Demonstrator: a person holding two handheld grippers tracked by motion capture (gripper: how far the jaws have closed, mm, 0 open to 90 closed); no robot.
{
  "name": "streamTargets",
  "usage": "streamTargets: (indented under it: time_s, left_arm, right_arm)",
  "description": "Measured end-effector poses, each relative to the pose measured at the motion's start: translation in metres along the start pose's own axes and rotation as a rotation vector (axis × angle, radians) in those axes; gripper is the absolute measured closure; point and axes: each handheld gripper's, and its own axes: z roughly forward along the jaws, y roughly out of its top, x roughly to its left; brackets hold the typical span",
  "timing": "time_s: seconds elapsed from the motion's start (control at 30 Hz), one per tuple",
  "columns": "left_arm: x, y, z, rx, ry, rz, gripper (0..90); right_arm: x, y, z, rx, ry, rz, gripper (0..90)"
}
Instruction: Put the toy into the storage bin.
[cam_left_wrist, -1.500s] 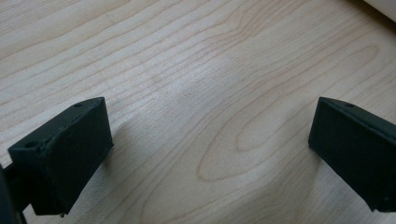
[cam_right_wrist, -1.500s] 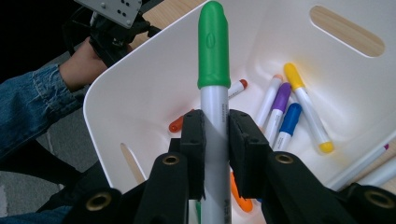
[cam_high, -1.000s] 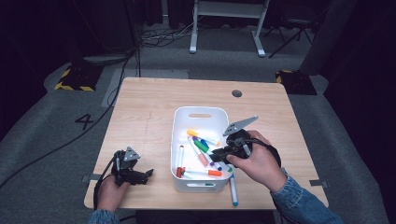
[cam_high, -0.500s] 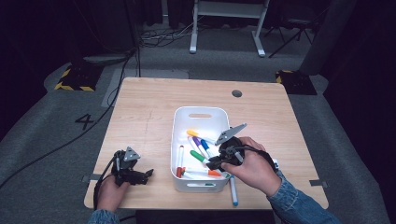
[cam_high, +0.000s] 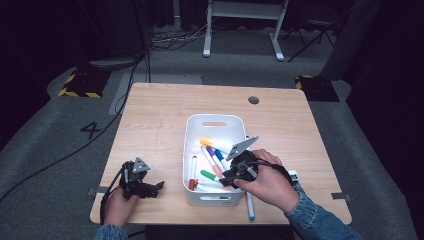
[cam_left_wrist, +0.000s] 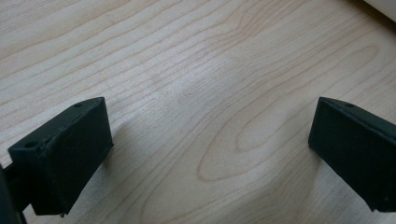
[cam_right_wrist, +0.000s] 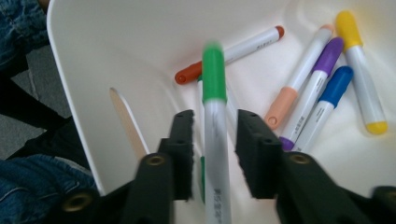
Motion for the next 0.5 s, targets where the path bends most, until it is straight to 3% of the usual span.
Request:
streamTargets:
  time_s: [0.13,0.3,0.5]
  left_arm:
    - [0.0,0.0,0.0,0.0,0.0,0.0,0.0]
    - [0.0,0.0,0.0,0.0,0.0,0.0,0.0]
    - [0.0,0.0,0.0,0.002,0.0,0.0,0.0]
  right_arm:
    - [-0.001,-0.003,-0.006,-0.045,-0.005,0.038,58.2]
    - [-0.007,-0.004,-0.018,-0.11,-0.017,0.069,55.9]
    - [-0.017,-0.007,-0.033,-0.135,-0.044,0.099,55.1]
